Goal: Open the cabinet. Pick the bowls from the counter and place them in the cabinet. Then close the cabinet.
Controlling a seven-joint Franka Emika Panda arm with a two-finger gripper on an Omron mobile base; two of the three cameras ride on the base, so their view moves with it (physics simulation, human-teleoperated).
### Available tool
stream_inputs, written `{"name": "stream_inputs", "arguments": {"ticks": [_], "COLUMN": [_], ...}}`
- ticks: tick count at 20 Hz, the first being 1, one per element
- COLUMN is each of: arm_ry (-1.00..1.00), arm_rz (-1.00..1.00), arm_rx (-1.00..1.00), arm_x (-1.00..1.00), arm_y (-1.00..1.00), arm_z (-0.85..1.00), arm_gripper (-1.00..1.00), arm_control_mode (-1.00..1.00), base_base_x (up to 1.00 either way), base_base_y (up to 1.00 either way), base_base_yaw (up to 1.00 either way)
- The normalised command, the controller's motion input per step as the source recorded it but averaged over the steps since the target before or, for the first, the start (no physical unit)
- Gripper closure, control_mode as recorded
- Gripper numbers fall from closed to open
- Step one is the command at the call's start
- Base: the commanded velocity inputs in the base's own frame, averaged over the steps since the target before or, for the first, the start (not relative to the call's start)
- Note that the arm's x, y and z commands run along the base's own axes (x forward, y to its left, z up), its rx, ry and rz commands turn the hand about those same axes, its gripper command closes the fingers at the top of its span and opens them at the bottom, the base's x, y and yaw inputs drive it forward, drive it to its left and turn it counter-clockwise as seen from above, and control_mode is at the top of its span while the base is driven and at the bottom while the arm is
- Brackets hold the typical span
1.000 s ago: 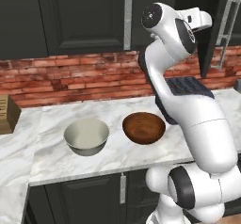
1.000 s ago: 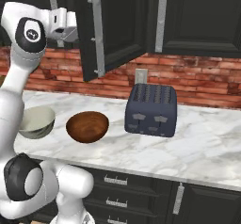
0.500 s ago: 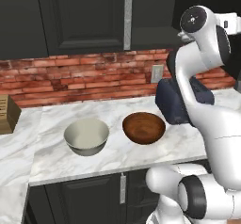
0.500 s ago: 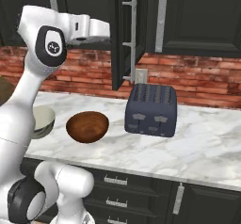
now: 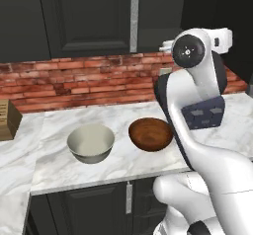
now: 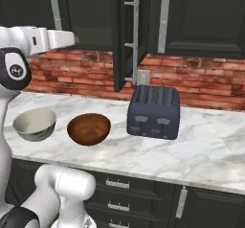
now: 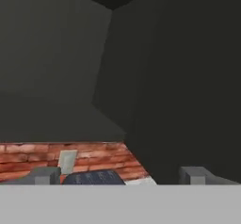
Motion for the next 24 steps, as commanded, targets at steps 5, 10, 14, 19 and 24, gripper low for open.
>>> {"name": "stream_inputs", "arguments": {"ticks": [5, 10, 14, 19, 24], "arm_ry": [-0.12, -0.14, -0.30, -0.41, -0.06], "arm_rz": [0.38, 0.39, 0.41, 0.25, 0.00], "arm_rx": [0.27, 0.29, 0.05, 0.00, -0.01], "arm_x": [-0.09, -0.13, -0.10, -0.01, 0.00], "arm_y": [0.85, 0.10, 0.01, 0.01, 0.13], "arm_z": [0.00, -0.01, -0.30, -0.59, 0.01], "arm_gripper": [-1.00, -1.00, -1.00, -1.00, -1.00], "arm_control_mode": [-1.00, -1.00, -1.00, -1.00, -1.00], "base_base_x": [0.00, 0.00, 0.00, 0.00, 0.00], "base_base_y": [0.00, 0.00, 0.00, 0.00, 0.00], "base_base_yaw": [0.00, 0.00, 0.00, 0.00, 0.00]}}
